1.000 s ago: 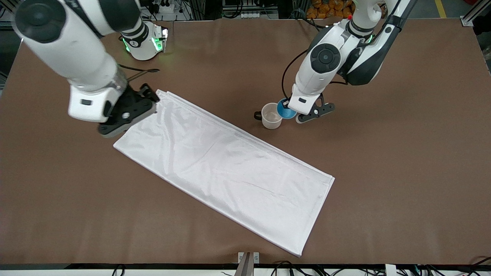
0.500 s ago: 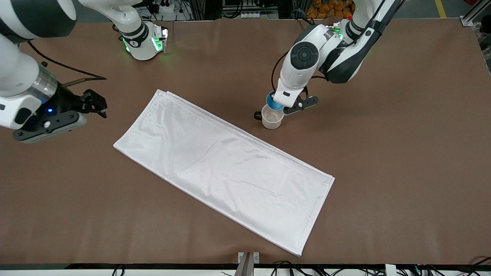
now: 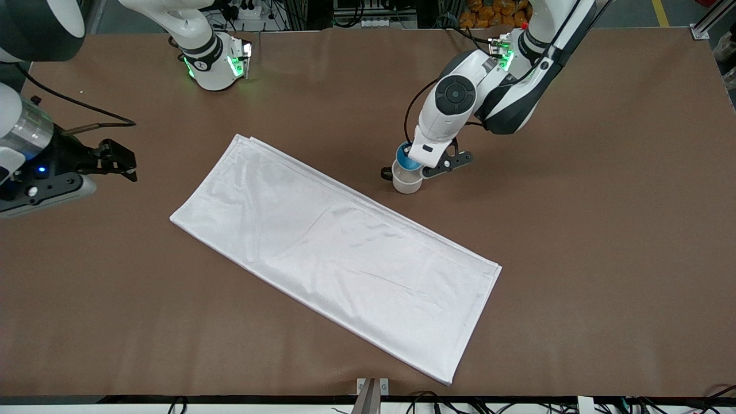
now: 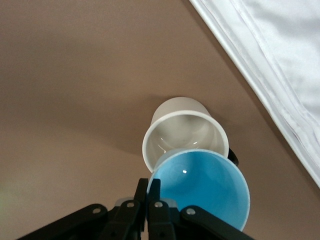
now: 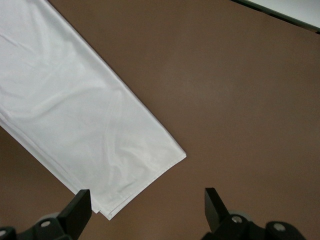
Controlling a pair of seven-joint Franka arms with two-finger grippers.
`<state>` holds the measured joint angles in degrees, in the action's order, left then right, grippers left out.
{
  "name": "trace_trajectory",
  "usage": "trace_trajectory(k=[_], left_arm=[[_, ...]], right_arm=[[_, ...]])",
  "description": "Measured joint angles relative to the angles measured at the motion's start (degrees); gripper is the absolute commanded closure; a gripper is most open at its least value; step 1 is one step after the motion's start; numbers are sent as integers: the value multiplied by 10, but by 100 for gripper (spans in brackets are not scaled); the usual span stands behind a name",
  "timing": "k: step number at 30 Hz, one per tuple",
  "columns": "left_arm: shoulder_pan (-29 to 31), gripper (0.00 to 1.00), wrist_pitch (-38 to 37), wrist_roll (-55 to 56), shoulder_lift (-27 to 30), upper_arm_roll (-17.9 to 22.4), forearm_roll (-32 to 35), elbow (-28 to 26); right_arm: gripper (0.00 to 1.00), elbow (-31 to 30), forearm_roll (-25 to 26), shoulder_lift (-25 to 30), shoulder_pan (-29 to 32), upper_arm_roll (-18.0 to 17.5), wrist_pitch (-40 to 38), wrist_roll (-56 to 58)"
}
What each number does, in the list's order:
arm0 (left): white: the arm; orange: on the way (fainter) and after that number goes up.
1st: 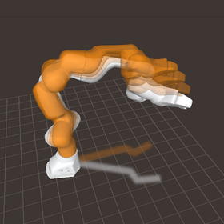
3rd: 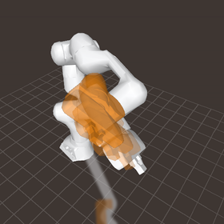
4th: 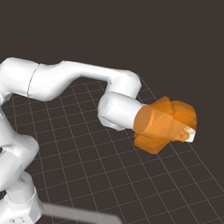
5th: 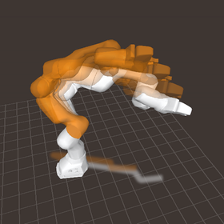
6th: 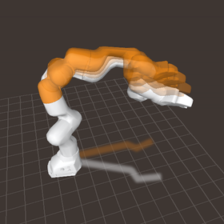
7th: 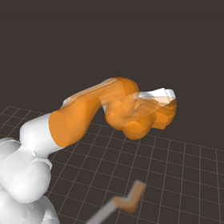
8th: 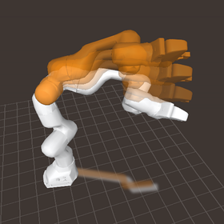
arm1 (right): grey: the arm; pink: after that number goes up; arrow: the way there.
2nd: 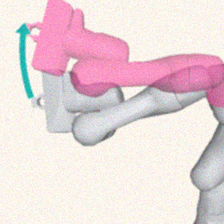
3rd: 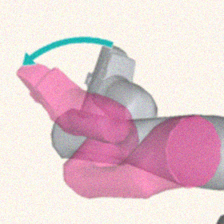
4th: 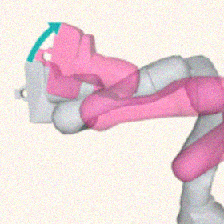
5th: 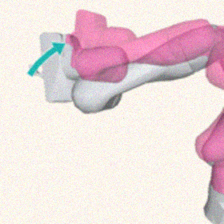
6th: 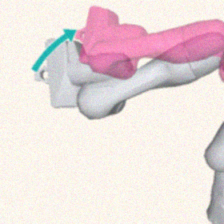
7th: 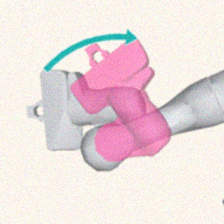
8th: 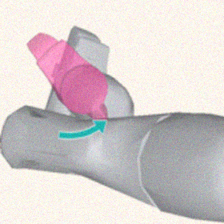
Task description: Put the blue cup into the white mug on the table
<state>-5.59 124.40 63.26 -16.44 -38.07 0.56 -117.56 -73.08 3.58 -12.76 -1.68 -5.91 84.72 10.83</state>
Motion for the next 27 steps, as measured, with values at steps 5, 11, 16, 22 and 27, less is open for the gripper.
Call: trace_trajectory(k=[5, 11, 16, 22, 27], left_arm=[[0, 100, 12, 0, -15, 1, 11, 0], [1, 0, 21, 0, -32, 8, 28, 2], [1, 0, 22, -1, -39, 13, 34, 8], [2, 0, 22, -2, -40, 13, 51, 19], [11, 0, 7, -16, -38, 14, 62, 45]], right_arm=[[0, 1, -1, 11, -2, 30, 0, -5], [0, 1, -8, 27, -3, 48, -1, -47], [0, -1, -12, 37, -7, 48, -5, -95], [0, -12, -12, 45, -11, 50, -4, -109], [0, -44, -12, 60, -11, 53, 8, -110]])
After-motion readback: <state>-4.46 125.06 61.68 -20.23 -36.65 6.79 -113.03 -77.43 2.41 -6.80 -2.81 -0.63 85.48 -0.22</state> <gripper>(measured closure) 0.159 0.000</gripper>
